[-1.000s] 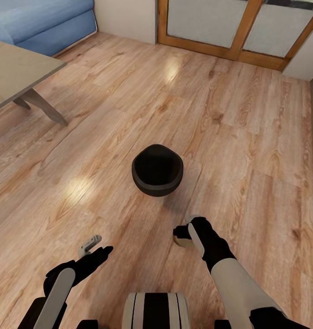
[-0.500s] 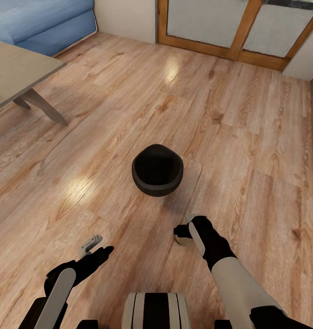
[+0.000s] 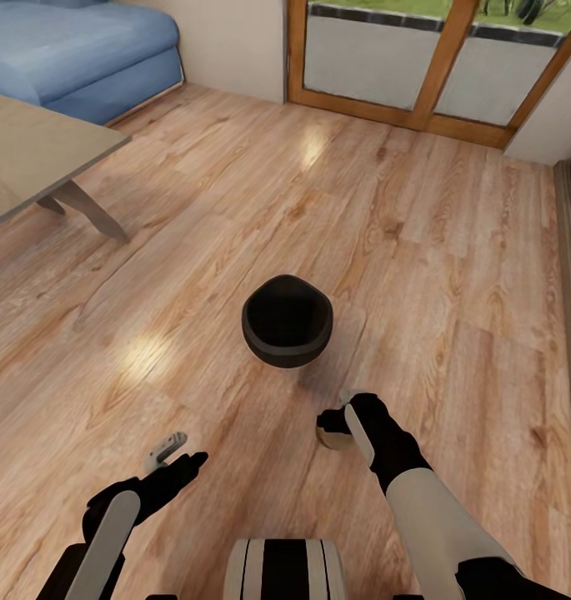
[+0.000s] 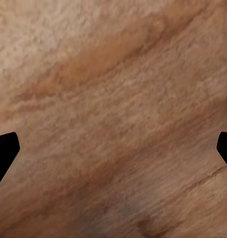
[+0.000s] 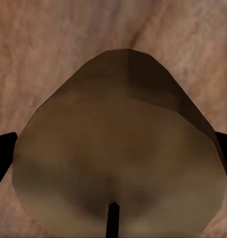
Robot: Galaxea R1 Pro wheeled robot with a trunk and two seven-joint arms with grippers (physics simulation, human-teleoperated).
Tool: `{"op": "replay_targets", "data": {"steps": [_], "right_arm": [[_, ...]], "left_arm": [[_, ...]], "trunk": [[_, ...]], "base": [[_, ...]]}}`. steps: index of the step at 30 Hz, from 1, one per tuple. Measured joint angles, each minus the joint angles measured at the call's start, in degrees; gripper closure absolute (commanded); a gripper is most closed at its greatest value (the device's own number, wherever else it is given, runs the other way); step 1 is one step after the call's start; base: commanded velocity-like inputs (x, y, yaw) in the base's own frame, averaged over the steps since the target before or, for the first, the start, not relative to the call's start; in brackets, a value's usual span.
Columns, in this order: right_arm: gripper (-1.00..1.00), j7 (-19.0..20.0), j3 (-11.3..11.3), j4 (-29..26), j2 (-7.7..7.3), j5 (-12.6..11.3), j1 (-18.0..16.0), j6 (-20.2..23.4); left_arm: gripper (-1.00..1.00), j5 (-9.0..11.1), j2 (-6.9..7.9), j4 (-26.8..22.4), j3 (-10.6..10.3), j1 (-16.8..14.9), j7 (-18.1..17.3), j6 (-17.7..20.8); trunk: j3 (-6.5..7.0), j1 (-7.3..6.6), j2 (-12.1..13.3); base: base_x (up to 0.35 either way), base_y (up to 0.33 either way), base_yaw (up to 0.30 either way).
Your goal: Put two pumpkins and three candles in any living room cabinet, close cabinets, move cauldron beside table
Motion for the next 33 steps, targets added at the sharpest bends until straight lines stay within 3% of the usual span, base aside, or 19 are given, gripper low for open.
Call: {"op": "replay_targets", "data": {"steps": [12, 15, 16, 19, 20, 22, 25, 27, 28, 29, 33], "right_arm": [[1.0, -0.14, -0.16, -1.22, -0.24, 0.03, 0.32, 0.34], [1.0, -0.15, -0.4, -4.92, -0.48, 0.13, 0.64, 2.88], [1.0, -0.16, -0.43, -6.42, -0.66, 0.16, 0.74, 4.01], [1.0, -0.19, -0.46, -16.11, -3.31, 1.1, 2.4, 11.1], [1.0, -0.07, -0.45, -19.86, -4.21, -0.32, 3.47, 12.59], [1.0, -0.07, -1.1, -26.4, -5.25, -0.34, 5.82, 12.8], [1.0, -0.08, -1.92, -30.27, -5.62, -0.94, 7.21, 12.79], [1.0, -0.11, -2.82, -34.41, -6.29, -0.81, 8.16, 12.8], [1.0, -0.12, -3.51, -36.74, -7.08, -0.85, 8.47, 12.83], [1.0, -0.13, -3.83, -38.16, -7.48, -0.4, 8.68, 12.8], [1.0, -0.06, -4.73, -46.42, -8.68, -3.41, 13.02, 12.78]], "left_arm": [[-1.0, 0.17, -0.07, 0.64, -0.2, 0.01, -0.37, -2.12], [-1.0, 0.22, -0.05, 0.81, -1.67, 0.0, -1.46, -2.86], [-1.0, 0.22, -0.03, 0.84, -2.31, 0.0, -1.78, -2.98], [-1.0, 0.19, -0.04, 0.94, -4.78, 0.01, -2.99, -3.31], [-1.0, 0.17, -0.1, 1.04, -5.3, 0.0, -3.27, -3.39], [-1.0, 0.27, -0.17, 1.15, -7.09, 0.02, -3.67, -4.71], [-1.0, 0.28, -0.19, 1.21, -10.89, 0.07, -3.9, -7.04], [-1.0, 0.16, 0.17, 1.29, -16.8, 0.14, -3.75, -10.0], [-1.0, 0.11, 0.4, 1.31, -18.51, 0.24, -3.85, -10.96], [-1.0, 0.1, 0.49, 1.33, -19.12, 0.3, -3.92, -11.31], [-1.0, 0.1, 0.72, 1.47, -20.85, 0.76, -4.21, -12.33]], "trunk": [[2.66, -0.31, 0.16], [3.33, -0.39, 0.2], [3.55, -0.42, 0.21], [4.21, -0.49, 0.25], [4.44, -0.52, 0.27], [4.88, -0.57, 0.29], [5.54, -0.65, 0.33], [5.99, -0.7, 0.36], [6.21, -0.73, 0.37], [6.43, -0.75, 0.39], [7.31, -0.85, 0.44]], "base": [[0.0, 0.0, -0.003], [0.0, 0.0, -0.078], [0.0, 0.0, -0.169], [0.0, 0.0, -0.224], [0.0, 0.0, -0.257], [0.0, 0.0, -0.267], [0.0, 0.0, -0.274], [0.0, 0.0, -0.279], [0.0, 0.0, -0.28], [0.0, 0.0, -0.28], [0.0, 0.0, -0.281]]}}
